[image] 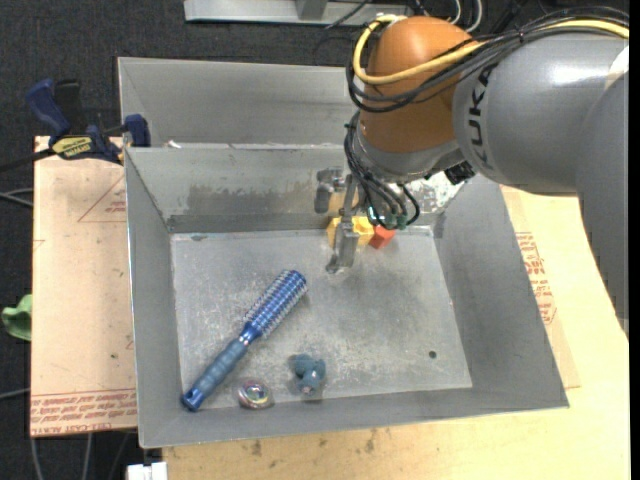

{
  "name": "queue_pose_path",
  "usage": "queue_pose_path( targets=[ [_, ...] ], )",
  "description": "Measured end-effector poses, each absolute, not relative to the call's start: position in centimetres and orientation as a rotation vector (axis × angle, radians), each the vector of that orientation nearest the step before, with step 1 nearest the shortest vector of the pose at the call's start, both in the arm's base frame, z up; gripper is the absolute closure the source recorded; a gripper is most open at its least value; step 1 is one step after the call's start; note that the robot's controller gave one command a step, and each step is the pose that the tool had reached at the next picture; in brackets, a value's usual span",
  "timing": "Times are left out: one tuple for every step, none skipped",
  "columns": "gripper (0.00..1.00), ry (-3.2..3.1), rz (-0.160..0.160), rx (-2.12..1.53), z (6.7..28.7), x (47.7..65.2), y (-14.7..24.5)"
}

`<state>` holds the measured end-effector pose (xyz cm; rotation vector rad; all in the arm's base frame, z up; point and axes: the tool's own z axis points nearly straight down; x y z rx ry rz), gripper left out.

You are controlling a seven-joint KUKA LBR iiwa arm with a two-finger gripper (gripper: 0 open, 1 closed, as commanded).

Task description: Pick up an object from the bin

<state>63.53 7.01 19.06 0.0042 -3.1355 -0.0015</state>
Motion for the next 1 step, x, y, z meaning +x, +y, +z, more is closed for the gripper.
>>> queue_pose_path(
  targets=[
    [0.0,-3.128,-0.002,0.223,8.2,61.8,11.71]
  ],
)
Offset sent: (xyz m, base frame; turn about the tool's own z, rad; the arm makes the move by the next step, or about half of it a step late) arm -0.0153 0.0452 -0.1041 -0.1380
